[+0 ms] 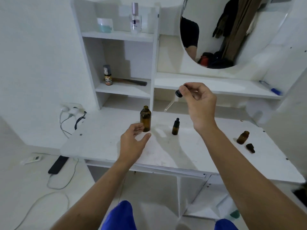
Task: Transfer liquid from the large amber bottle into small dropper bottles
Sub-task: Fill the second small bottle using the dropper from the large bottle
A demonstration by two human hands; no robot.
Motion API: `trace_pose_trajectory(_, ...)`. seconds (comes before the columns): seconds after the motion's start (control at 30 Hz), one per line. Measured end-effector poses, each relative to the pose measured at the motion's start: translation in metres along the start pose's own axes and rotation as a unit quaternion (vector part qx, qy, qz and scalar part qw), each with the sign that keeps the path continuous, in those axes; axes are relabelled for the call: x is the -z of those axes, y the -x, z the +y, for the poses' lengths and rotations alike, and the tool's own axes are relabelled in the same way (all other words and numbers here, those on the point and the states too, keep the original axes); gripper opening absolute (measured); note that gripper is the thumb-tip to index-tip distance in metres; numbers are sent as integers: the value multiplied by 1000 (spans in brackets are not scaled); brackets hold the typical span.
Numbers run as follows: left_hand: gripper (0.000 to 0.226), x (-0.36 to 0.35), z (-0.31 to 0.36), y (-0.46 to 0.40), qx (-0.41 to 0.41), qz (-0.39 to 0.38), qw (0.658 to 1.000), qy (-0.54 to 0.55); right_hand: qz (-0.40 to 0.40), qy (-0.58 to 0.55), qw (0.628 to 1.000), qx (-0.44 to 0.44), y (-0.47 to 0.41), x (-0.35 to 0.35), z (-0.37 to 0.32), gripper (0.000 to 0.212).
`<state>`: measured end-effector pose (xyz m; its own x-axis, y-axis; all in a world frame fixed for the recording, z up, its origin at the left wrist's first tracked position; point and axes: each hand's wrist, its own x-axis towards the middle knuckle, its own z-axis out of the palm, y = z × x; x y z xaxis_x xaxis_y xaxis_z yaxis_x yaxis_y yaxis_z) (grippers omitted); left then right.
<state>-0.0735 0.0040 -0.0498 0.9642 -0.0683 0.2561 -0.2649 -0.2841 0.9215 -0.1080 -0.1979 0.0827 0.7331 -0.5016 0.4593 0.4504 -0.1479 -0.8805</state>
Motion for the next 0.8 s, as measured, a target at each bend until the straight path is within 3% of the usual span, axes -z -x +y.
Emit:
trace_pose_trajectory(0.13,68,4,-3,-10,56,26,998,23,-23,-8,1000,1,-4,-35,6,13)
trace_pose_trajectory(0.27,77,-5,-3,-25,53,17,998,1,-41,6,999,4,-9,-57,13,15)
trace_pose_trajectory(0.53,56,-11,-5,-39,59,19,998,21,-74,40,996,-4,-13,-73,27,11)
trace_pose_trajectory(0.8,51,-11,-3,-40,51,23,998,22,-130,85,988,-20,-9,-80,43,13)
